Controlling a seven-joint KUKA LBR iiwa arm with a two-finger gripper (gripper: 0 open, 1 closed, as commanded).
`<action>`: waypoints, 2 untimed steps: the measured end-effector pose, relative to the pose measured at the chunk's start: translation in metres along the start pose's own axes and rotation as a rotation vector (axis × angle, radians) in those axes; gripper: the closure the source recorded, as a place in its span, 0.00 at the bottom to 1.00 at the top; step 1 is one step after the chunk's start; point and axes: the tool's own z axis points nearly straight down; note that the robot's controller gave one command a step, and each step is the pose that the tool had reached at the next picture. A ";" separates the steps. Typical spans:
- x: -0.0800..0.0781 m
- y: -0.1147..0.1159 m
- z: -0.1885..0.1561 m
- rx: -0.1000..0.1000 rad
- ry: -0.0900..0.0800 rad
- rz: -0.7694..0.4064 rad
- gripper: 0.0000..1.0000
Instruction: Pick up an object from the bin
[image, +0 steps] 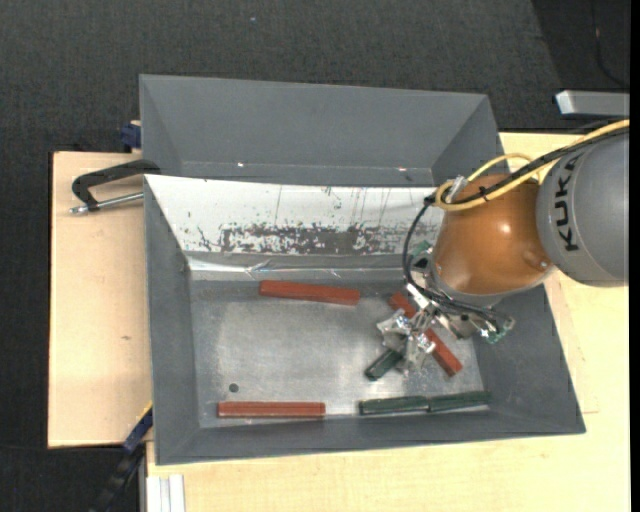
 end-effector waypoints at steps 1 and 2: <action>0.004 -0.020 -0.063 -0.002 0.001 -0.008 1.00; -0.003 -0.004 -0.193 0.001 -0.002 -0.025 1.00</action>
Offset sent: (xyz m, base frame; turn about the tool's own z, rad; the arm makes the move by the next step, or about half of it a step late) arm 0.0030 -0.0024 0.1914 -0.0269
